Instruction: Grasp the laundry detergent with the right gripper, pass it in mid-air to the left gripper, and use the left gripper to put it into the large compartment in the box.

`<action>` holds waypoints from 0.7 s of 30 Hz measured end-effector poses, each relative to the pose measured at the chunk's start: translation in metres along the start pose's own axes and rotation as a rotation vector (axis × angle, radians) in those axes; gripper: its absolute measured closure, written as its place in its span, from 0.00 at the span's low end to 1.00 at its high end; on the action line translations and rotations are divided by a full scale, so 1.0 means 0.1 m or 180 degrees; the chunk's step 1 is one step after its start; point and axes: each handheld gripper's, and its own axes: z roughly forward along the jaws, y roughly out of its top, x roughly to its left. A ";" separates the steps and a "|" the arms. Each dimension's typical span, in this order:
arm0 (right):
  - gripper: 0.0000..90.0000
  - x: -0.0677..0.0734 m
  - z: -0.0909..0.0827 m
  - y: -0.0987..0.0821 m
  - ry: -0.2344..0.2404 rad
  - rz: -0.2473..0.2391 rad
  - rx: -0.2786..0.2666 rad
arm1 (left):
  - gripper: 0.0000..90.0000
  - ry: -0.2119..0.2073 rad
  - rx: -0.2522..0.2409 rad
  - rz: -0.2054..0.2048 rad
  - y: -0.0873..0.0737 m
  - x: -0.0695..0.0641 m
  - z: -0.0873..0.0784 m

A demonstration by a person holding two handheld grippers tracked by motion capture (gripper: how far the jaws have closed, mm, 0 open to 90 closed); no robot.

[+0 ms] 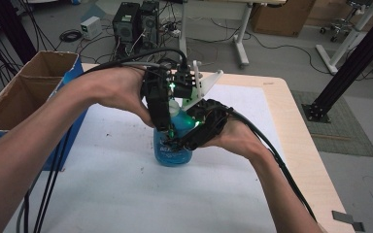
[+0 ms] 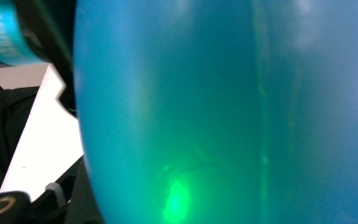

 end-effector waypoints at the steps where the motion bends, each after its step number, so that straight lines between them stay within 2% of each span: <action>1: 0.50 0.00 0.00 0.00 -0.0002 -0.0004 0.0002 | 0.42 0.0002 -0.0004 -0.0003 0.00 0.00 0.00; 5: 0.50 0.01 0.01 0.00 -0.0026 0.0010 0.0022 | 0.42 0.0021 0.0021 0.0028 0.01 -0.01 0.01; 6: 0.50 -0.01 0.02 -0.01 -0.0078 -0.0066 0.0030 | 0.42 0.0033 0.0033 0.0028 0.01 -0.02 0.01; 7: 0.50 -0.01 0.02 -0.01 -0.0078 -0.0066 0.0030 | 0.42 0.0029 0.0040 0.0027 0.01 -0.02 0.02; 8: 0.50 0.00 0.01 -0.01 -0.0003 -0.0019 0.0017 | 0.42 0.0037 0.0038 0.0029 0.01 -0.02 0.02; 10: 0.49 0.00 0.01 -0.01 0.0006 -0.0010 0.0002 | 0.43 0.0045 0.0035 0.0029 0.02 -0.02 0.01; 11: 0.49 0.00 0.02 -0.01 -0.0055 -0.0015 0.0006 | 0.43 0.0055 0.0033 0.0021 0.01 -0.03 0.01; 12: 0.49 0.00 0.01 -0.02 0.0008 -0.0019 -0.0014 | 0.43 0.0066 0.0028 0.0019 0.01 -0.03 0.01; 21: 0.48 0.01 0.02 -0.01 0.0016 -0.0031 -0.0032 | 0.43 0.0054 0.0076 0.0006 0.03 -0.04 0.01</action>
